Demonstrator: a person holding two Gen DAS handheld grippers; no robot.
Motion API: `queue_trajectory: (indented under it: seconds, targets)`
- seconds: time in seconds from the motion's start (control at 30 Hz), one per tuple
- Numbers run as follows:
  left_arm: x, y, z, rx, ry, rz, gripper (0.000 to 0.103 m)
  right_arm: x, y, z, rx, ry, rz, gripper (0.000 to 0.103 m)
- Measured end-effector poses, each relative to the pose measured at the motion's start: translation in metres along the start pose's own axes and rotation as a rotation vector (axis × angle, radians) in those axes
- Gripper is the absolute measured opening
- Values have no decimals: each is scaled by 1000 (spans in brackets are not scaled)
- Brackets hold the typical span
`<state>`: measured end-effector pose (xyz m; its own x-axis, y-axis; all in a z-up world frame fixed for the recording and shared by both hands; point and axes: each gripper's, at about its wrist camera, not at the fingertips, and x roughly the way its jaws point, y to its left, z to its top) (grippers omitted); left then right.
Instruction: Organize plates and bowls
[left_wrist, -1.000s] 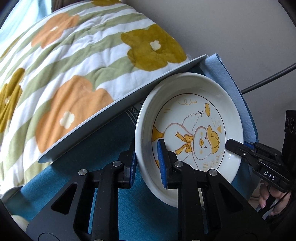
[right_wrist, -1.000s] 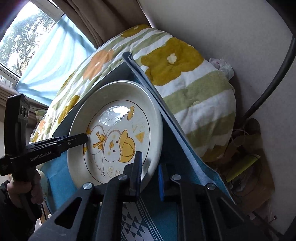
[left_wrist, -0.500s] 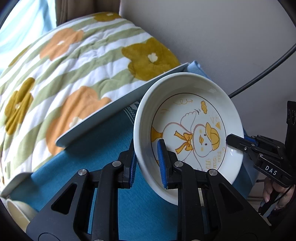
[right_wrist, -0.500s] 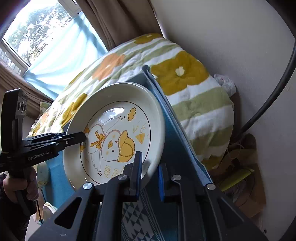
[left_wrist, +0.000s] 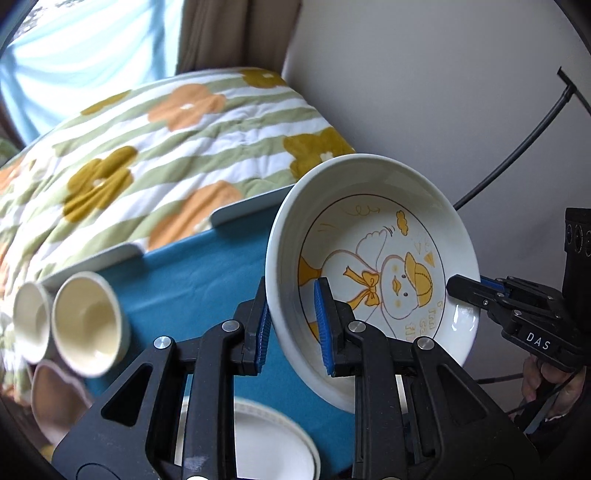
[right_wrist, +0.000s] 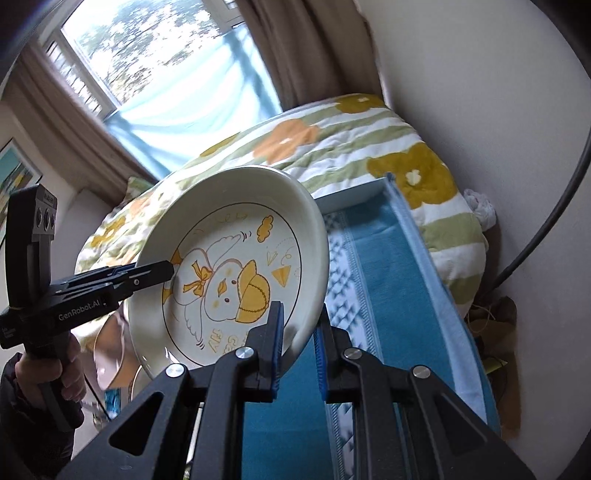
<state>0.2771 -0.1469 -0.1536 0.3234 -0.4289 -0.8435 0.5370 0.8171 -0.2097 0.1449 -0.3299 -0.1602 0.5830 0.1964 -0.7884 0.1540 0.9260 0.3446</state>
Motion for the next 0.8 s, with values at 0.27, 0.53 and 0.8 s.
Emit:
queue_trajectory:
  seconds: [0.27,0.53,0.8]
  targets:
    - [-52,36,-77,-119,-7,82,19,4,50,-42,-99,63,88,14]
    - [-67,62,-164,-276,24,158,19,34,79,-79,-218,175,179,14]
    - [-39,83,-216,-408,80,156,19,68,93,-102,-313,259,189,14]
